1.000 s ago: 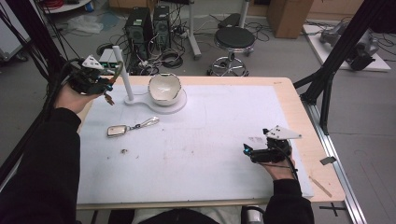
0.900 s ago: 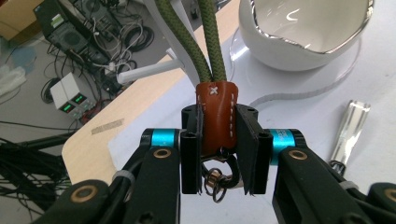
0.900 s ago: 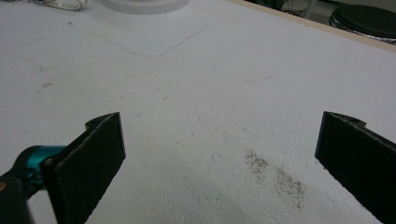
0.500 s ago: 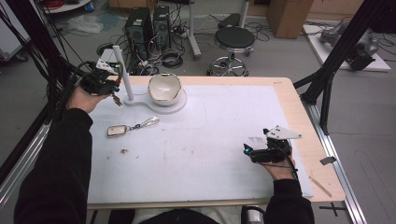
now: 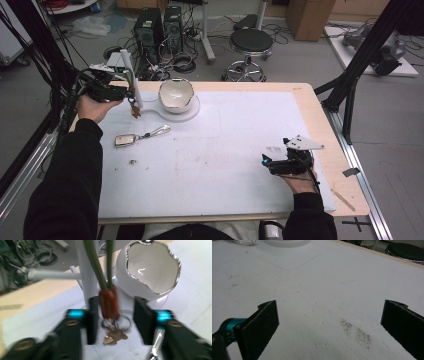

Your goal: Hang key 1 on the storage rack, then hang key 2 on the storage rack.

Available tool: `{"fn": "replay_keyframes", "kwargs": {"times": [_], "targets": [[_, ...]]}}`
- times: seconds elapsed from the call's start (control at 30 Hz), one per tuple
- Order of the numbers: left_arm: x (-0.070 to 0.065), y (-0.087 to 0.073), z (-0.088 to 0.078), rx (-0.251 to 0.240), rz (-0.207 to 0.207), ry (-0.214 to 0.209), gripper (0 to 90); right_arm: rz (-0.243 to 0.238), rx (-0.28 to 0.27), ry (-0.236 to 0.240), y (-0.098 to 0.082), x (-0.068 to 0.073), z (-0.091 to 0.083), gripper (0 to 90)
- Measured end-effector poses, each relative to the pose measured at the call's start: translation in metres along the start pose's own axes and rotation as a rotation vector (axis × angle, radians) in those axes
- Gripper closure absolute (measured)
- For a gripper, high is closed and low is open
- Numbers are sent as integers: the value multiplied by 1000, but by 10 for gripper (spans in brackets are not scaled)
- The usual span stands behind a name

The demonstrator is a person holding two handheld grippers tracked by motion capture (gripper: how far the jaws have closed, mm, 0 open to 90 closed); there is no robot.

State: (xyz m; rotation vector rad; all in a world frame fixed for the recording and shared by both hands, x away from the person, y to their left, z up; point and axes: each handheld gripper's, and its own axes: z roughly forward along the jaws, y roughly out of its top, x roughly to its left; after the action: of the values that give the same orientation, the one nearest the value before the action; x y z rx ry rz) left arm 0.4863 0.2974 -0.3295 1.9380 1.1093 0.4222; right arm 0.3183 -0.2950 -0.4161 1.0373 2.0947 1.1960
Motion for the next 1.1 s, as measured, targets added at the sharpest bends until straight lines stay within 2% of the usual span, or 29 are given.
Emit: {"fn": "replay_keyframes", "kwargs": {"times": [0.07, 0.2, 0.27, 0.4, 0.47, 0.6, 0.77, 0.93, 1.1], "targets": [[5, -4, -3, -18, -42, -27, 422, 1, -4, 2, 0, 0, -1, 7], [5, -7, -6, -17, -38, -7, 190, 2, 1, 1, 0, 0, 0, 6], [4, -9, -8, -24, -36, 8, 128, -1, 6, 0, 0, 0, 1, 6], [3, -13, -13, -53, -28, 14, 66, 1, 2, 0, 0, 0, 0, 7], [2, -14, -15, -65, -25, 9, 64, 9, 0, 3, 0, 0, 0, 7], [-4, -19, -21, -102, 11, -5, 64, 9, -1, 5, 0, 0, 0, 6], [-9, -21, -25, -85, 36, -24, 64, 10, -2, 4, 0, 0, 0, 7], [-14, -25, -30, -107, 50, -29, 64, 2, -4, 0, 0, 0, 0, 6], [-16, -32, -32, -100, 67, -36, 64, 3, -2, -2, 0, 0, 0, 6]]}}
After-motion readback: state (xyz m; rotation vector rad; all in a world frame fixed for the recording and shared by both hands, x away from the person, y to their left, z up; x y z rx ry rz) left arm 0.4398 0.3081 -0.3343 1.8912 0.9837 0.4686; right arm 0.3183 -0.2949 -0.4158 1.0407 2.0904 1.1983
